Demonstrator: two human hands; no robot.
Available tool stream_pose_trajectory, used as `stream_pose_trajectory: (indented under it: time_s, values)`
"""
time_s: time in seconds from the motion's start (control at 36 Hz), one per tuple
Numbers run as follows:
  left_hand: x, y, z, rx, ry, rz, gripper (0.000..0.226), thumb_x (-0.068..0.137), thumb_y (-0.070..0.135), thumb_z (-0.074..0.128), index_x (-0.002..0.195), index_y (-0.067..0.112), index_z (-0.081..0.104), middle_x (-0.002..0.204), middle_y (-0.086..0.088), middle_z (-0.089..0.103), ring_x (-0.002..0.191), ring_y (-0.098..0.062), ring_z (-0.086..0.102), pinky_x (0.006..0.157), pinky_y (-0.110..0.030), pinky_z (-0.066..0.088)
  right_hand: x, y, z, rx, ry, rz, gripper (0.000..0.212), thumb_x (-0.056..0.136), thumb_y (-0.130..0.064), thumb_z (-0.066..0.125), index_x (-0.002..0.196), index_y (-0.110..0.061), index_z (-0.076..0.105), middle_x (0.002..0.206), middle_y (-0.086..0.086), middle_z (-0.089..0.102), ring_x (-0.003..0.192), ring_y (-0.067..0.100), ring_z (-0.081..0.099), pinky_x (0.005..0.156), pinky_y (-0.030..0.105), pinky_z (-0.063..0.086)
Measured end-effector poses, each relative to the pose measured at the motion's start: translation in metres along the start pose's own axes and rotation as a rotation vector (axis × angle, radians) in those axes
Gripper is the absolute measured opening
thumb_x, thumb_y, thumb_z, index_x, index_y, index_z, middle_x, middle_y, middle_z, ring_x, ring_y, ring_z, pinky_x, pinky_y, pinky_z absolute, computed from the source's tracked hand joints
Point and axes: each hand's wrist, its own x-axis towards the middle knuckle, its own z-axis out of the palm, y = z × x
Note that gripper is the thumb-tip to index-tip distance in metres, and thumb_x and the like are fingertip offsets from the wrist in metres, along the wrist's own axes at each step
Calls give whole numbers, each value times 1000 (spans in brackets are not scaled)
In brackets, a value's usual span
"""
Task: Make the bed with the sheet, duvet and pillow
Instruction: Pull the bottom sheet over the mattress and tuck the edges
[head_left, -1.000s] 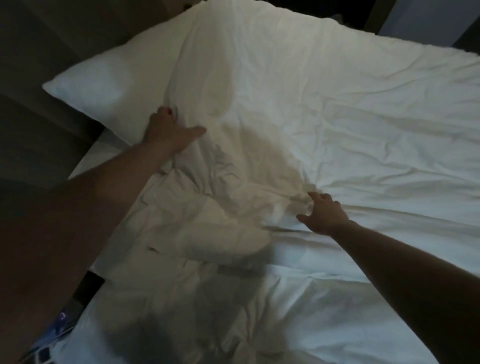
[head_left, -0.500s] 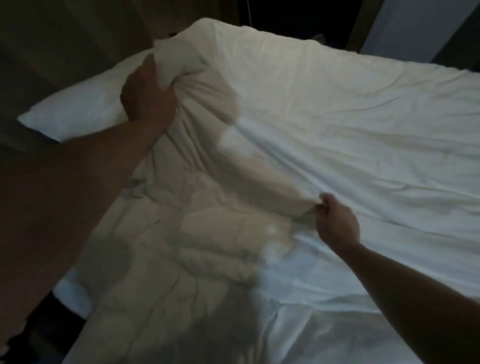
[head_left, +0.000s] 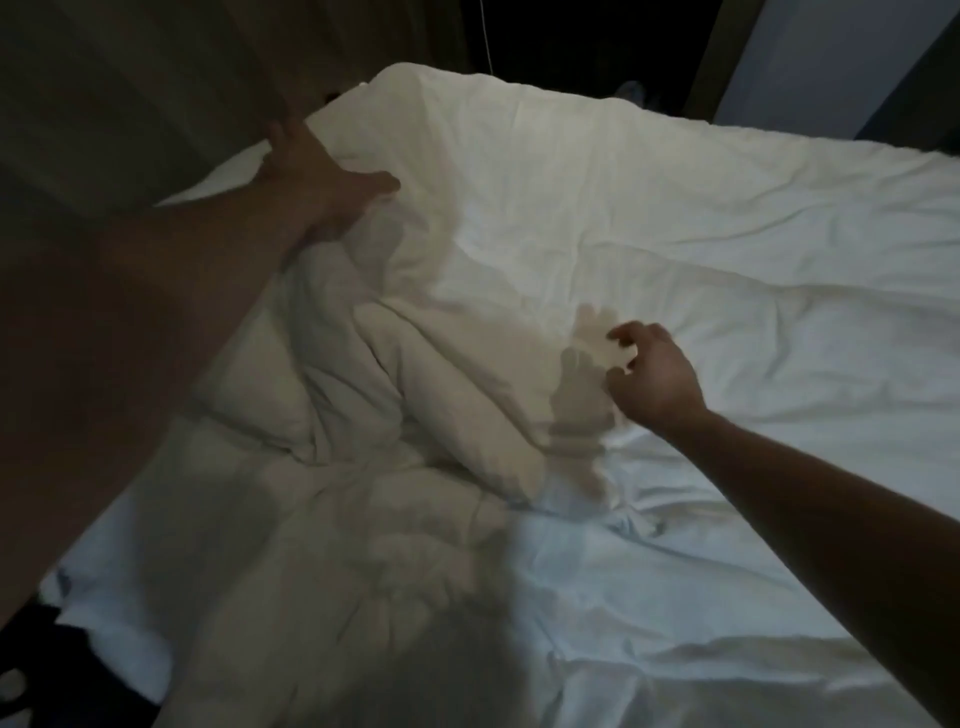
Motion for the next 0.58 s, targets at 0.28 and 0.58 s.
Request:
stream_pose_trajectory:
  time_s: [0.28,0.58]
  values:
    - [39,19,93,358,71,153,100,71,31,81,150,19,21,145,-14,33,131,-38,33,107,-47,28,49,48,56,-98,-116,274,95,79,-50,73,149,-19,17,144,14,28,120,45,53,98,47,45]
    - [55,32,85,-42,536,520,37,77,26,60,113,17,61,115,-11,64,110,-36,56,95,-45,42,98,50,42,-338,-71,206,19,93,-25,50,108,-16,58,109,15,66,101,35,62,76,34,43]
